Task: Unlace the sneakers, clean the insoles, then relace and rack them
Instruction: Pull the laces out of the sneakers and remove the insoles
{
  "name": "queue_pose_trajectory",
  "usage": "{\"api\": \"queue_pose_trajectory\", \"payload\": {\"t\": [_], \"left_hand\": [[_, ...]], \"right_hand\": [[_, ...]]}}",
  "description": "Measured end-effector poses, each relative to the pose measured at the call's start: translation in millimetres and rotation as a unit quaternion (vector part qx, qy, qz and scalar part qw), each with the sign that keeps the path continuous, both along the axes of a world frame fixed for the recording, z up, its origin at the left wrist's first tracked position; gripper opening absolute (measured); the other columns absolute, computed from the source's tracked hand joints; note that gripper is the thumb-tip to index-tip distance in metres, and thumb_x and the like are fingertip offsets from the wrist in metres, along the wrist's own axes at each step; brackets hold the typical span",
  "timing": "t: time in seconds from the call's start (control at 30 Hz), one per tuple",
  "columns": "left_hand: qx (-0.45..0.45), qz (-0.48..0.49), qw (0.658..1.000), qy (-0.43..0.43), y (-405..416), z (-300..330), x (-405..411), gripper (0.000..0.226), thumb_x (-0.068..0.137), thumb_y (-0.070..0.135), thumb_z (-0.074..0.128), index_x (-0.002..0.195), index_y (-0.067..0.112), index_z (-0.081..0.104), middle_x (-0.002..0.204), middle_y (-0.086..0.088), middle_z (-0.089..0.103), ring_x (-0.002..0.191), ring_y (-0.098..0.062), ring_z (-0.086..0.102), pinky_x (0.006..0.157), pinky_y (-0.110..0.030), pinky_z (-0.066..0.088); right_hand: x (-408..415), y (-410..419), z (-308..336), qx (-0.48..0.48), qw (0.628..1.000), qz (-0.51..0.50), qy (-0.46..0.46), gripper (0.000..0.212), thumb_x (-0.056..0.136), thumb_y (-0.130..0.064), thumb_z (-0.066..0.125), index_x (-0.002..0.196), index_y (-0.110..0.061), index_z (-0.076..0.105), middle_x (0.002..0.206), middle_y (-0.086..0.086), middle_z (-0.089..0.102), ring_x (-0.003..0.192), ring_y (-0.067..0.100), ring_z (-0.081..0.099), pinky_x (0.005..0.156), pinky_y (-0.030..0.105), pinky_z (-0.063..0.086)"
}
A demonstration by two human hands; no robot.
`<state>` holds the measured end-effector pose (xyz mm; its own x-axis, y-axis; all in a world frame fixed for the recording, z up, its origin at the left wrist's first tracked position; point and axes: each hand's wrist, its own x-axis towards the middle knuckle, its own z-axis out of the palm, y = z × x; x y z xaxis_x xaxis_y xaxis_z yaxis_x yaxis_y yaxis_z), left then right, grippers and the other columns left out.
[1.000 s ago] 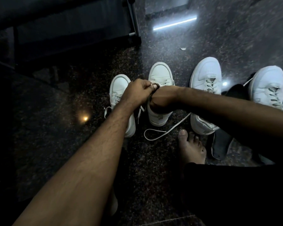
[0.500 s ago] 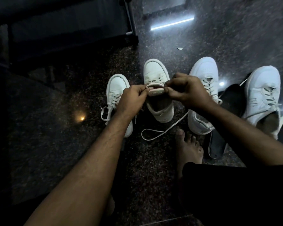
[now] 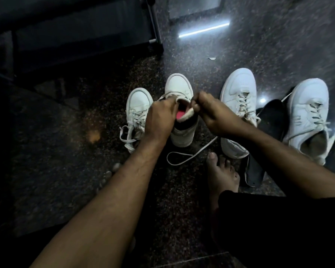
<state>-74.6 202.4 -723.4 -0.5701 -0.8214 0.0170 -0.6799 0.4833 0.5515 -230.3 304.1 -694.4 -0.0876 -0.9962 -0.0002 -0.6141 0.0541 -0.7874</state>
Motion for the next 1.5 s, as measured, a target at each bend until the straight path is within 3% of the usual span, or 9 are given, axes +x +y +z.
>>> {"api": "queue_pose_trajectory", "payload": {"t": [0.17, 0.27, 0.37, 0.6, 0.77, 0.9, 1.0, 1.17, 1.5], "left_hand": [[-0.021, 0.019, 0.999, -0.028, 10, -7, -1, 0.019, 0.095, 0.026, 0.057, 0.108, 0.019, 0.069, 0.087, -0.014, 0.072, 0.075, -0.036, 0.068, 0.062, -0.041, 0.049], [-0.026, 0.014, 0.997, -0.066, 4, -9, -10, 0.012, 0.091, 0.028, 0.062, 0.096, 0.018, 0.067, 0.084, -0.011, 0.072, 0.072, -0.034, 0.068, 0.059, -0.039, 0.048], [-0.008, 0.016, 0.999, -0.044, -7, -1, -12, 0.021, 0.091, 0.02, 0.054, 0.106, 0.018, 0.069, 0.088, -0.016, 0.072, 0.081, -0.039, 0.068, 0.067, -0.045, 0.053], [-0.067, 0.058, 0.994, -0.069, -18, 7, -11, 0.037, 0.096, 0.049, 0.053, 0.123, 0.026, 0.065, 0.12, 0.0, 0.07, 0.105, -0.031, 0.063, 0.074, -0.039, 0.048], [-0.075, 0.076, 0.989, 0.103, 3, 5, -10, 0.035, 0.102, 0.033, 0.049, 0.118, 0.01, 0.07, 0.129, -0.006, 0.067, 0.107, -0.028, 0.057, 0.092, -0.036, 0.044], [-0.03, 0.121, 0.978, 0.17, 31, 10, -20, 0.023, 0.101, 0.023, 0.053, 0.097, 0.008, 0.071, 0.102, -0.01, 0.069, 0.096, -0.027, 0.058, 0.086, -0.041, 0.047], [0.003, 0.111, 0.98, 0.163, 43, 7, -23, 0.017, 0.095, 0.016, 0.058, 0.1, 0.009, 0.072, 0.101, -0.01, 0.067, 0.096, -0.025, 0.057, 0.088, -0.039, 0.046], [0.035, 0.066, 0.992, 0.104, 46, 1, -8, 0.022, 0.09, 0.012, 0.057, 0.107, 0.012, 0.071, 0.109, -0.006, 0.066, 0.104, -0.026, 0.057, 0.095, -0.037, 0.045], [-0.038, 0.129, 0.984, 0.117, 35, 23, 27, 0.031, 0.088, 0.01, 0.057, 0.115, 0.015, 0.069, 0.113, -0.004, 0.064, 0.107, -0.024, 0.059, 0.097, -0.038, 0.047]], "right_hand": [[16, -1, 20, 0.006, 0.986, 0.005, -0.168, 0.012, 0.103, -0.007, 0.041, 0.094, -0.003, 0.048, 0.085, 0.002, 0.053, 0.083, 0.014, 0.05, 0.08, 0.032, 0.045], [23, 2, 44, -0.009, 0.969, 0.049, -0.241, 0.023, 0.104, -0.014, 0.039, 0.094, 0.006, 0.044, 0.086, 0.023, 0.053, 0.081, 0.035, 0.051, 0.075, 0.044, 0.045], [13, 11, 67, -0.079, 0.951, 0.036, -0.296, 0.013, 0.102, -0.01, 0.037, 0.097, -0.003, 0.046, 0.084, 0.007, 0.049, 0.078, 0.015, 0.048, 0.073, 0.027, 0.041], [-9, 23, 86, -0.175, 0.917, -0.062, -0.353, 0.015, 0.103, -0.005, 0.032, 0.099, -0.014, 0.043, 0.084, 0.0, 0.053, 0.078, 0.016, 0.045, 0.072, 0.029, 0.038], [0, 45, 86, -0.222, 0.953, -0.082, -0.189, 0.011, 0.105, -0.014, 0.037, 0.102, -0.022, 0.044, 0.09, 0.005, 0.05, 0.08, 0.032, 0.048, 0.077, 0.04, 0.041], [22, 72, 27, -0.063, 0.974, -0.209, -0.063, 0.025, 0.1, -0.03, 0.042, 0.124, -0.036, 0.04, 0.092, 0.004, 0.051, 0.082, -0.008, 0.043, 0.093, 0.049, 0.049], [14, 74, 4, -0.073, 0.988, -0.137, 0.019, 0.02, 0.088, 0.005, 0.053, 0.106, -0.003, 0.055, 0.097, 0.006, 0.048, 0.092, 0.018, 0.05, 0.088, 0.015, 0.04], [16, 74, -34, 0.037, 0.983, 0.002, 0.177, 0.004, 0.096, -0.014, 0.052, 0.1, -0.012, 0.053, 0.096, 0.003, 0.051, 0.091, 0.023, 0.046, 0.077, 0.034, 0.039], [30, 29, -12, 0.034, 0.983, 0.013, 0.179, 0.007, 0.093, -0.026, 0.051, 0.096, -0.021, 0.053, 0.094, 0.004, 0.059, 0.081, 0.034, 0.062, 0.058, 0.042, 0.047]]}}
